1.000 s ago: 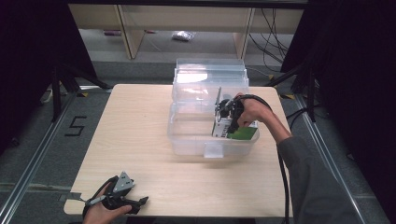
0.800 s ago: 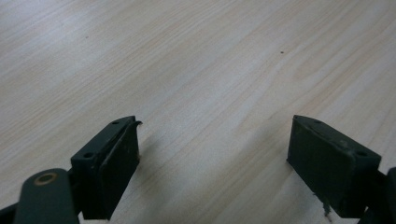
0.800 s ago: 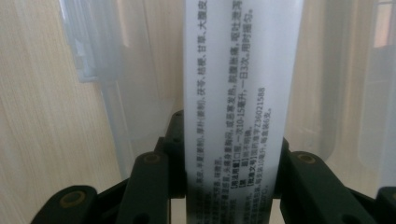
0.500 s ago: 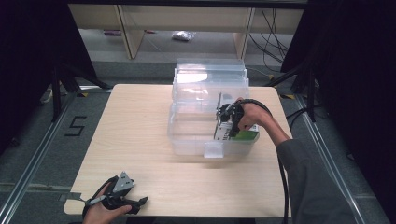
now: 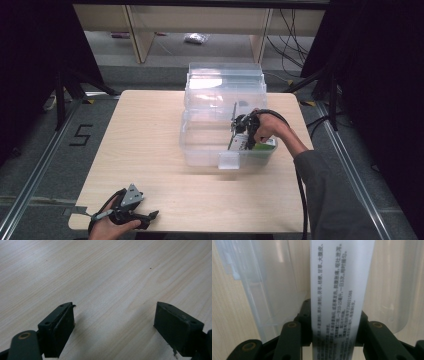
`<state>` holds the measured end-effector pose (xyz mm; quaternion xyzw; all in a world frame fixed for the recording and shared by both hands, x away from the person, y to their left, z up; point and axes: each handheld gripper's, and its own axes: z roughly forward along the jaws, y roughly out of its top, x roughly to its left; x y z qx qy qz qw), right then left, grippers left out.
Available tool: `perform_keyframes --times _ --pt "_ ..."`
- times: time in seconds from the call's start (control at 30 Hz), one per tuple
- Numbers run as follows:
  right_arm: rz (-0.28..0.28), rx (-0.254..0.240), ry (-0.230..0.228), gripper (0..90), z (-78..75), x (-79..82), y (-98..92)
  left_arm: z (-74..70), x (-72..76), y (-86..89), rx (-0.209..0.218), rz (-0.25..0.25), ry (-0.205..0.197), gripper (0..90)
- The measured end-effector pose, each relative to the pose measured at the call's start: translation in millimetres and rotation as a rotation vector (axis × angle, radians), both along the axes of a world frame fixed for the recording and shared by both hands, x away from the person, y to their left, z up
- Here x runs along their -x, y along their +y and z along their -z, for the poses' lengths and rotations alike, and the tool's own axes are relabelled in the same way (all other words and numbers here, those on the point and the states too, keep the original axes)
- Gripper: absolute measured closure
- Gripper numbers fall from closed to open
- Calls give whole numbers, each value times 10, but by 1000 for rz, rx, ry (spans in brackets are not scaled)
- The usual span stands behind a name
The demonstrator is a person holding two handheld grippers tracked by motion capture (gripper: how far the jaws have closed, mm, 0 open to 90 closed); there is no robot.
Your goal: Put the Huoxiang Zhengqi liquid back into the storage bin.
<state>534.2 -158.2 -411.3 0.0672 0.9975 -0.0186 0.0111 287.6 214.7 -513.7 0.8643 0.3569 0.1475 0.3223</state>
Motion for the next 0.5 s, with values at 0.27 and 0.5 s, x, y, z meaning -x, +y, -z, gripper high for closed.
perform_keyframes --times 0.27,0.5 --pt "13 -53 -22 618 -125 30 -43 3 -2 -3 -2 0 -4 161" --pt "70 -104 -42 574 -383 77 -116 5 -2 -5 1 0 -5 161"
